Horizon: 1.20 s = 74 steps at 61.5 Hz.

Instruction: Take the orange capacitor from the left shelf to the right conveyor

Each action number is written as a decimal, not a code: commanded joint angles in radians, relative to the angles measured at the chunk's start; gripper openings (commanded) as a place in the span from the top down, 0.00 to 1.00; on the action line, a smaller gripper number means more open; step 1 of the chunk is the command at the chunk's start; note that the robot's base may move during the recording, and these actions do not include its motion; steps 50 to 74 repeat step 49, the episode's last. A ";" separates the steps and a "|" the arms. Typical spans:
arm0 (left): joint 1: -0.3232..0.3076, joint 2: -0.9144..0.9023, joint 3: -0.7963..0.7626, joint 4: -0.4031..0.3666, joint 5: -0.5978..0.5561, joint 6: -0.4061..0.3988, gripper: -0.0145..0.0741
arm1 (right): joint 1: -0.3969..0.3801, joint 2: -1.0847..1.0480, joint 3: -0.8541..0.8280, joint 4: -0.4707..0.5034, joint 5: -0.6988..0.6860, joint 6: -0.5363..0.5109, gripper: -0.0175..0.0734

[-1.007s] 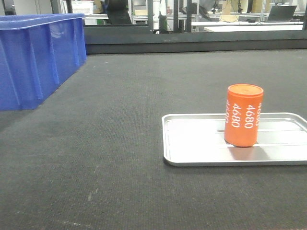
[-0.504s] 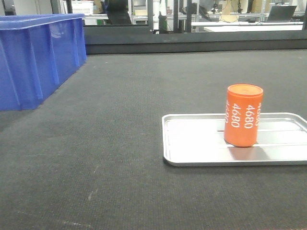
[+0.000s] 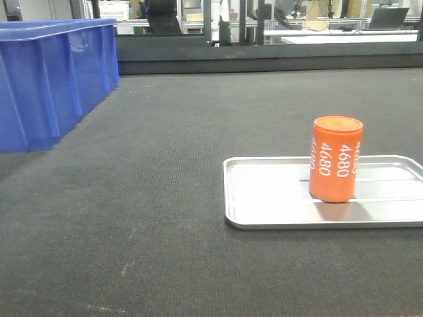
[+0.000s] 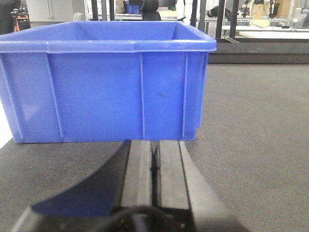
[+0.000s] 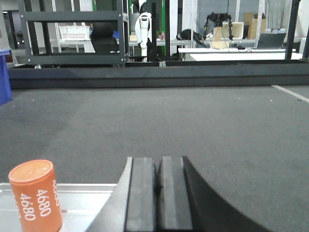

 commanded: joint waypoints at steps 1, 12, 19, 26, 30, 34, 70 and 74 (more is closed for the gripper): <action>-0.004 -0.012 -0.006 -0.006 -0.077 0.000 0.95 | -0.005 -0.021 0.003 0.000 -0.098 -0.011 0.74; -0.004 -0.012 -0.006 -0.006 -0.077 0.000 0.95 | -0.005 -0.021 0.003 0.000 -0.099 -0.010 0.74; -0.004 -0.012 -0.006 -0.006 -0.077 0.000 0.95 | -0.005 -0.021 0.002 0.000 -0.097 -0.010 0.74; -0.004 -0.012 -0.006 -0.006 -0.077 0.000 0.95 | -0.005 -0.021 0.002 0.000 -0.097 -0.010 0.74; -0.004 -0.012 -0.006 -0.006 -0.077 0.000 0.95 | -0.005 -0.021 0.002 0.000 -0.097 -0.010 0.74; -0.004 -0.012 -0.006 -0.006 -0.077 0.000 0.95 | -0.005 -0.021 0.002 0.000 -0.097 -0.010 0.74; -0.004 -0.012 -0.006 -0.006 -0.077 0.000 0.95 | -0.005 -0.021 0.002 0.000 -0.097 -0.010 0.74; -0.004 -0.012 -0.006 -0.006 -0.077 0.000 0.95 | -0.005 -0.021 0.002 0.000 -0.097 -0.010 0.74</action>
